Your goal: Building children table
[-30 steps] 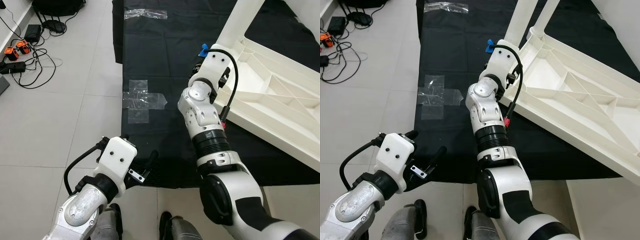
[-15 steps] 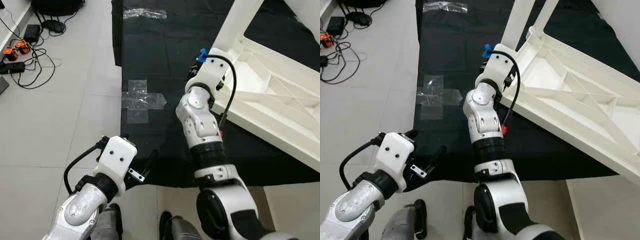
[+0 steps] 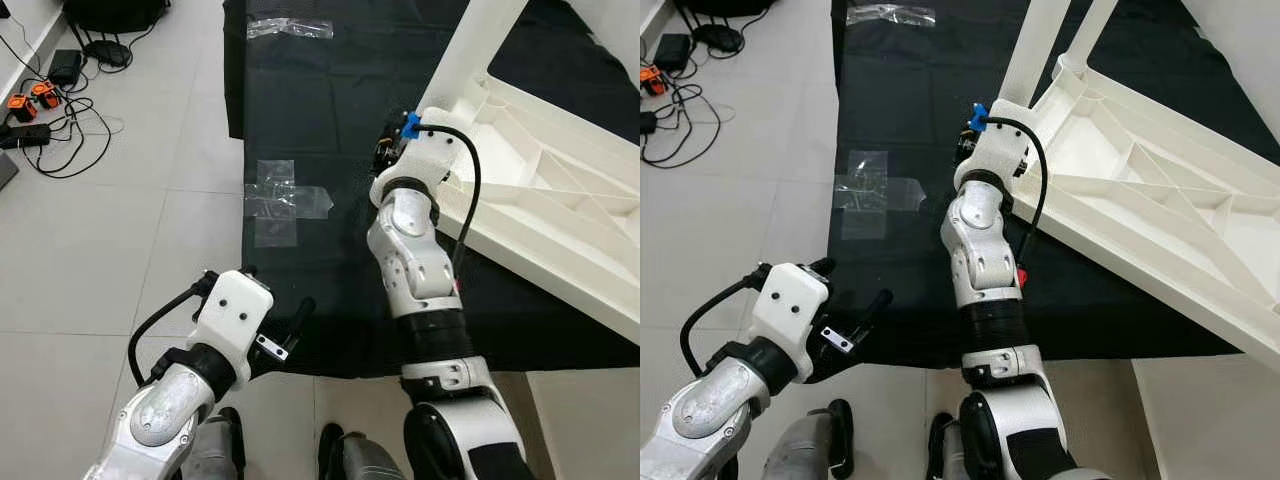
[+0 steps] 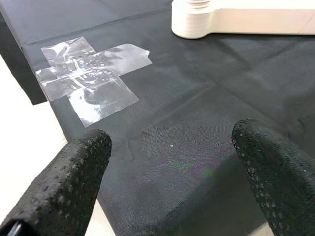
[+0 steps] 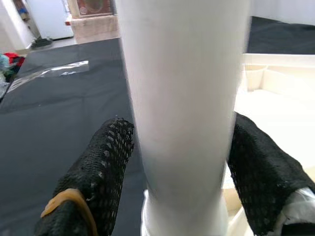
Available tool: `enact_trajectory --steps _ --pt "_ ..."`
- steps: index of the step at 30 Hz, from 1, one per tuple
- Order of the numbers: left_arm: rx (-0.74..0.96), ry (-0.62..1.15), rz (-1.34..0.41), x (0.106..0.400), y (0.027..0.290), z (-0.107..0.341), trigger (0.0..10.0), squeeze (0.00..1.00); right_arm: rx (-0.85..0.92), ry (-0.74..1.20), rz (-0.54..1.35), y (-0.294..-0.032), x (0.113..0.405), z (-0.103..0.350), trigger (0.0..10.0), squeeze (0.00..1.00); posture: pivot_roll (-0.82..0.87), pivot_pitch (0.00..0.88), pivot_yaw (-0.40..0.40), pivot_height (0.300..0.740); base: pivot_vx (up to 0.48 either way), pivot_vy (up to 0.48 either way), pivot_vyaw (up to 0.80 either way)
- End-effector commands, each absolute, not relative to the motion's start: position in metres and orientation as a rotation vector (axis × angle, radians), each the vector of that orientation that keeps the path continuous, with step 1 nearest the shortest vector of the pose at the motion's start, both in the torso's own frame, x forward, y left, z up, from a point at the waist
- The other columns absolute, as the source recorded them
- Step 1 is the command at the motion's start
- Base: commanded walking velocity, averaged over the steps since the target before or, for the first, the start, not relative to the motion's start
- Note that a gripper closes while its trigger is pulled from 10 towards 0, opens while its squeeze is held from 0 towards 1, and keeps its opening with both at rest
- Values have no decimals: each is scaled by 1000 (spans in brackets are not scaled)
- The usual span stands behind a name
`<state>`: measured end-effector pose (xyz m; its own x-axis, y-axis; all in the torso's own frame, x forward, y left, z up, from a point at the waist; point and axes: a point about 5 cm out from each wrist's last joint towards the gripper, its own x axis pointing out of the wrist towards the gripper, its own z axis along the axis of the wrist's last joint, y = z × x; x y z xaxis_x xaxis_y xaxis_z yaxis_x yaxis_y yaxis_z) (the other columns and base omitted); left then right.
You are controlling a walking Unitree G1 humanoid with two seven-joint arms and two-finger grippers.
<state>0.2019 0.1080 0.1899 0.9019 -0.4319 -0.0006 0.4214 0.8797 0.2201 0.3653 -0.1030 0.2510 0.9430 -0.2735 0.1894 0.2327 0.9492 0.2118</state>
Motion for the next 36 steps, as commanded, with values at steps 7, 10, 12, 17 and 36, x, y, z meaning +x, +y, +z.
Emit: enact_trajectory --steps 7,10,12,17,36 --pt "224 -38 -465 201 107 186 10000 0 178 -211 -219 -111 360 245 10000 0 99 231 -113 740 0 0 0" --pt "226 -40 -464 202 107 185 10000 0 178 -210 -175 -113 356 242 10000 0 98 220 -112 740 0 0 0" --pt "226 -42 -464 203 106 185 10000 0 180 -208 -133 -113 353 239 10000 0 97 215 -111 740 0 0 0" --pt "226 -43 -464 204 106 184 10000 0 175 -205 -110 -115 350 237 10000 0 95 207 -113 740 0 0 0" --pt "211 -30 -457 206 106 176 10000 0 98 -140 60 -136 312 206 10000 0 77 175 -107 740 0 0 0"
